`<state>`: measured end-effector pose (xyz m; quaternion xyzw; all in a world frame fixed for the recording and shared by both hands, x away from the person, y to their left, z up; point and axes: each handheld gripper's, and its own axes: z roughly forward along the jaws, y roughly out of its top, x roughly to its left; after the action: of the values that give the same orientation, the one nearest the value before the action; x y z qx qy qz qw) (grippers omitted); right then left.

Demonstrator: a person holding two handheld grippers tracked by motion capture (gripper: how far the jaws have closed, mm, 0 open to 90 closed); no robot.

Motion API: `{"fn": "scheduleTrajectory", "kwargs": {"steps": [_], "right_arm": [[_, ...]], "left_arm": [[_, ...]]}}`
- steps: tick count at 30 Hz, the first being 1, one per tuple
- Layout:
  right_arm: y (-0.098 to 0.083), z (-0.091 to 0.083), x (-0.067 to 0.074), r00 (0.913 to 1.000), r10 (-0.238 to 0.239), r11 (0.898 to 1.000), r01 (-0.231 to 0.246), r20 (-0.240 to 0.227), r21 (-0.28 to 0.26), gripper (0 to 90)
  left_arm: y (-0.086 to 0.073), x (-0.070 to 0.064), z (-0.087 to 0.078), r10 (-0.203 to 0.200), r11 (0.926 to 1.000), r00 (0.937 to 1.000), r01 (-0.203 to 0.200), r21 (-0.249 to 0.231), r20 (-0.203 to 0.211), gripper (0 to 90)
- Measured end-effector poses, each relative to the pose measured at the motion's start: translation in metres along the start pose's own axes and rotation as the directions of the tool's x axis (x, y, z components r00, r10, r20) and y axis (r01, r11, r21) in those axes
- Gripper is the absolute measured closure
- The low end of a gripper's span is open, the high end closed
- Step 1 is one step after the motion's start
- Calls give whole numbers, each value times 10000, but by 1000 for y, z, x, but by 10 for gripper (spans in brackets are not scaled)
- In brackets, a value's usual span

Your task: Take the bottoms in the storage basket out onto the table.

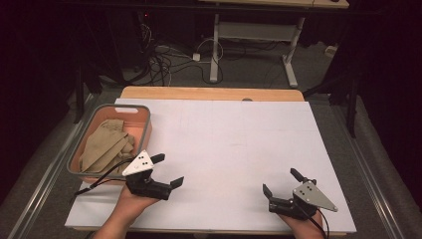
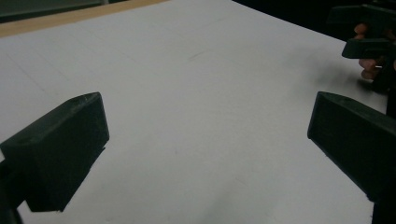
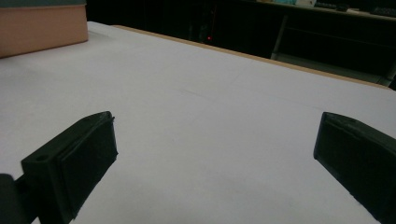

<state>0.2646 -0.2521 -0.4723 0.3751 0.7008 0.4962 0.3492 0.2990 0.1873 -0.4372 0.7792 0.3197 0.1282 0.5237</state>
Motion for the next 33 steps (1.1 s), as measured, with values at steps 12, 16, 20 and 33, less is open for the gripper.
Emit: {"fn": "scheduleTrajectory", "kwargs": {"steps": [12, 16, 20, 33], "right_arm": [[0, 0, -1, 10000, -21, 10000, 21, 31, 30, 3], [0, 0, -2, 10000, 29, 10000, -30, 51, 62, 3], [-1, -1, -3, 9999, 75, 10000, -75, 91, 54, 3], [-1, -1, -4, 9998, 144, 9999, -145, 112, 63, 3]], "left_arm": [[4, 26, -38, -355, 9982, 9969, 320, -502, -703, 0], [1, 39, -48, -554, 9973, 9941, 505, -539, -932, 0], [-2, 50, -56, -812, 9952, 9891, 736, -649, -1231, 0], [-8, 73, -83, -1041, 9924, 9764, 893, -852, -1890, 0]]}}
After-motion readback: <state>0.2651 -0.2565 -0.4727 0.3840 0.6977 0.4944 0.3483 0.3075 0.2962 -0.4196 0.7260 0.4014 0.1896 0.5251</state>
